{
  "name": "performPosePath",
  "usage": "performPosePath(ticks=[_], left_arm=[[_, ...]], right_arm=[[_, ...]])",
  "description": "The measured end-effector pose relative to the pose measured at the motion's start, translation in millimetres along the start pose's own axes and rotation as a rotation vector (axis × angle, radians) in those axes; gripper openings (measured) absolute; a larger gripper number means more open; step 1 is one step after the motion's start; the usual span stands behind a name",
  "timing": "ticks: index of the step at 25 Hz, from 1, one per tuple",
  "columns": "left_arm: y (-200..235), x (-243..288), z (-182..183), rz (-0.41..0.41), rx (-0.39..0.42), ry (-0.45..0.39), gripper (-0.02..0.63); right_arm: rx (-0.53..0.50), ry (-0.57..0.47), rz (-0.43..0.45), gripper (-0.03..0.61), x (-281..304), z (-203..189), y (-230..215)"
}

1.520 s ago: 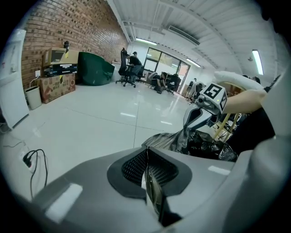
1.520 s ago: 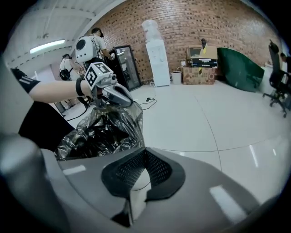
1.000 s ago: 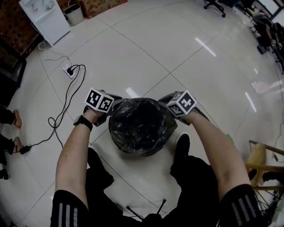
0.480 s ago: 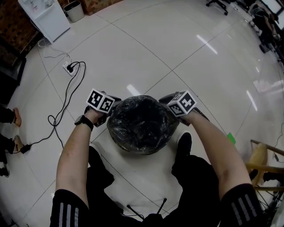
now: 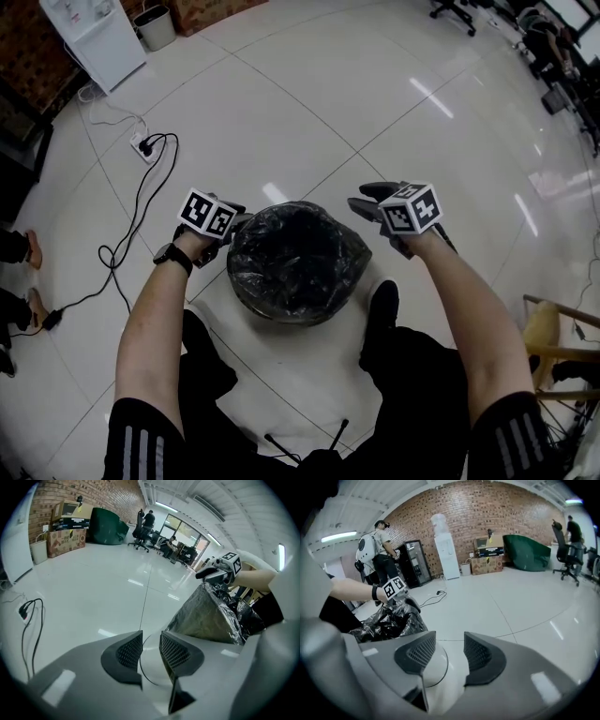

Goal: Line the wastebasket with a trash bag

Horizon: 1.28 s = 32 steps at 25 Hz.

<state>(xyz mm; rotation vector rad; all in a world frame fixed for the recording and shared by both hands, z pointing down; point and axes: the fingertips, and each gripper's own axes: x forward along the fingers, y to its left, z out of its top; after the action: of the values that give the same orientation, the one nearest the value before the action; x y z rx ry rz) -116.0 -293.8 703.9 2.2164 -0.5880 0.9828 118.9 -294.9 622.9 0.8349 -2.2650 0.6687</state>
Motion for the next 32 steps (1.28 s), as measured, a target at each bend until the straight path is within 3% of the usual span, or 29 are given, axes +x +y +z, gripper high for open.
performPosePath(ticks=[6,11,15,20,25,32], left_arm=[[9,-32,12,0.071,0.004,-0.044,0.129],[-9,-81,17,0.075,0.046,-0.076,0.129],[-35,-108,-1,0.051,0.122,-0.003,0.129],[-87,-124,-44,-0.015,0.233,0.12,0.147],[-133,-117,-101,-0.053,0.305,0.254,0.189],[-150,-94,-114,-0.031,0.343,0.255,0.209]], right_arm=[[-0.119,0.007,0.037,0.196,-28,15,33],[-0.287,0.086,0.15,0.196,-48,17,90],[-0.411,0.152,0.21,0.227,-66,4,126],[-0.439,0.257,0.23,0.238,-81,-31,143],[-0.394,0.36,0.211,0.244,-84,-69,141],[-0.388,0.375,0.229,0.252,-58,-95,155]])
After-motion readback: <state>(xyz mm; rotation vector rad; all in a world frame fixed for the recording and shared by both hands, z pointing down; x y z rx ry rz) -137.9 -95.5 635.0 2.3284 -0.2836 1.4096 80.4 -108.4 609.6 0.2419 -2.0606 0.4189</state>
